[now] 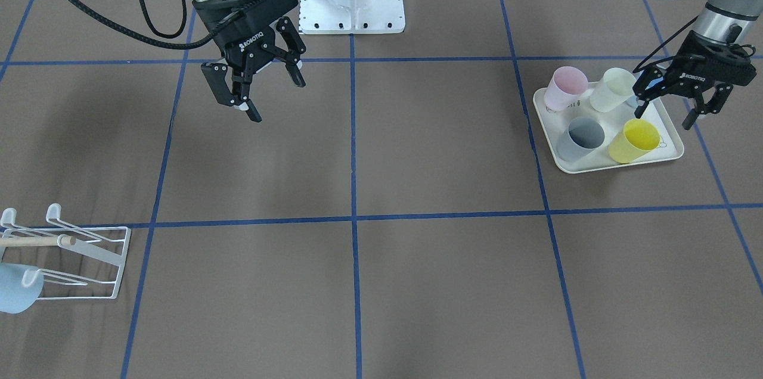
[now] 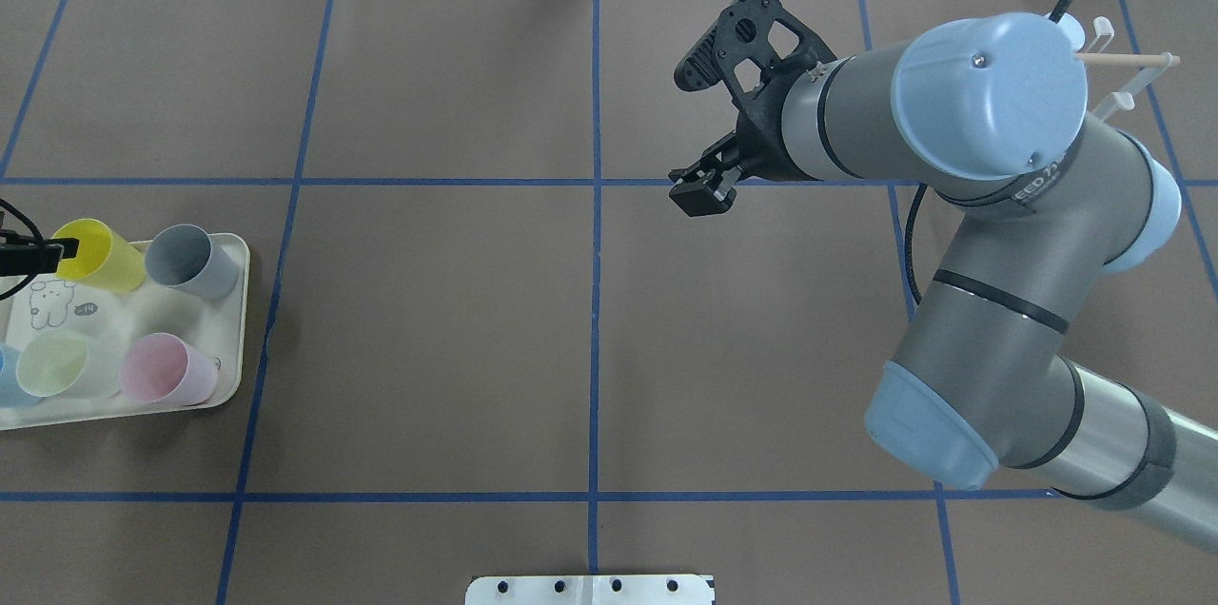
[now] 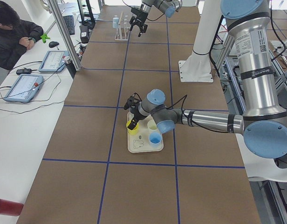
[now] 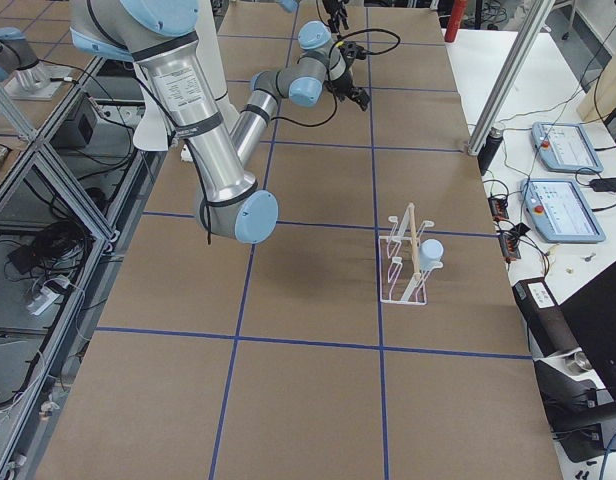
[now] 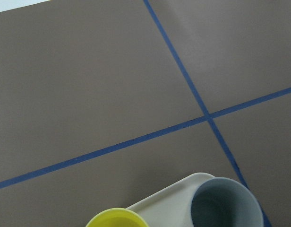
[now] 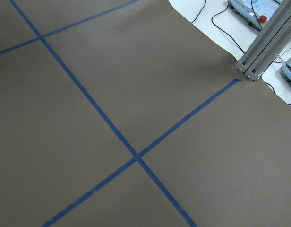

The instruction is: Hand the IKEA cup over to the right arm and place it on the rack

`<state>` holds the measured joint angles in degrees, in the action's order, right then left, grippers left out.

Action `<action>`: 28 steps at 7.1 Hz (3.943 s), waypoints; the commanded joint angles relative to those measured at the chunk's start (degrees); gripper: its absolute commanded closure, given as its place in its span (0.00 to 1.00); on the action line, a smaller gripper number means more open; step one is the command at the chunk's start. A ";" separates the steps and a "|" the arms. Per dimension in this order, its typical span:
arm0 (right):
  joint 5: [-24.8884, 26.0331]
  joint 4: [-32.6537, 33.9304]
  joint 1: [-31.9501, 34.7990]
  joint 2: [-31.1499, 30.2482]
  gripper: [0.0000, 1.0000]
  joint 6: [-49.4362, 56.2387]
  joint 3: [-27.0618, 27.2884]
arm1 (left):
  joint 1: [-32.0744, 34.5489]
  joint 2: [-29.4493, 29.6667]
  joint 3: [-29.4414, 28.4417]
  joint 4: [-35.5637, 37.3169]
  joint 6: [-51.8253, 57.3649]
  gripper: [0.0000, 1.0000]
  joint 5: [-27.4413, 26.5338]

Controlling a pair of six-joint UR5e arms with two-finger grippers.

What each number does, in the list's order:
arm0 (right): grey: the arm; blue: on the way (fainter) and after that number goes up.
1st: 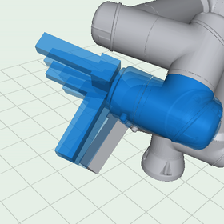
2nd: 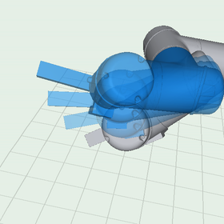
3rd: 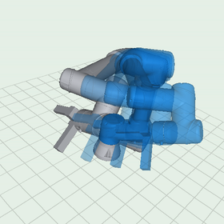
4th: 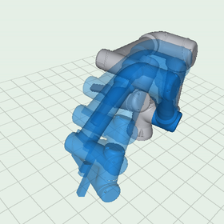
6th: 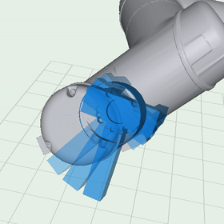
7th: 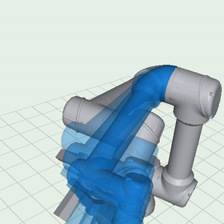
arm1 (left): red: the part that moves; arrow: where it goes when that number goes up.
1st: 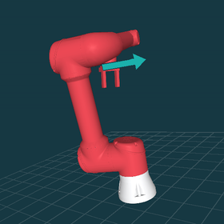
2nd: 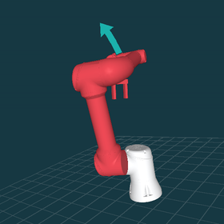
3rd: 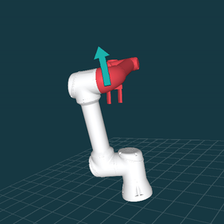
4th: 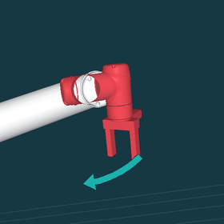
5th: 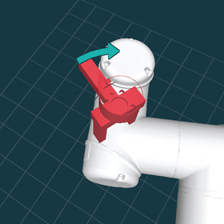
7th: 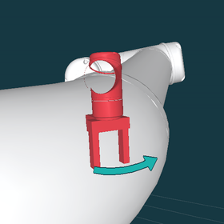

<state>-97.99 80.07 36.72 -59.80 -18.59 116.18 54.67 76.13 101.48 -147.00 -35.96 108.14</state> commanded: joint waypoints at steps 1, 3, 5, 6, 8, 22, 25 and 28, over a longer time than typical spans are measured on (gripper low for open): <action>0.34 0.00 -0.68 -0.05 0.01 -0.05 -0.08 | 0.00 1.29 -5.13 -3.72 -0.07 0.04 -0.04; 0.43 0.00 -0.86 -0.23 0.01 -0.05 -0.16 | -0.09 2.43 -8.56 -6.71 -0.07 0.36 0.05; 0.43 0.00 -1.21 -0.14 0.01 0.22 -0.25 | -0.18 3.49 -9.80 -6.81 -0.25 0.76 0.05; 0.43 0.00 -1.21 -0.14 0.01 0.39 -0.34 | -0.09 3.49 -9.63 -6.81 -0.16 0.97 0.40; 0.61 0.00 -2.25 0.12 0.01 0.39 -0.60 | -0.09 3.58 -9.28 -6.72 0.10 1.00 0.66; 11.24 -59.59 -13.69 -1.90 0.01 5.03 -22.23 | -11.15 24.93 15.33 -5.49 -50.17 1.00 5.25; 11.42 -65.65 -15.71 -2.07 0.01 5.05 -22.40 | -14.07 26.61 14.63 -5.32 -50.26 1.00 2.07; 11.33 -65.66 -16.41 -1.63 0.01 5.14 -22.31 | -14.41 26.61 14.63 -5.32 -50.26 1.00 1.98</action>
<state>-86.63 14.47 20.56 -61.50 -13.50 93.83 40.51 102.71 116.10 -152.32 -86.22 110.15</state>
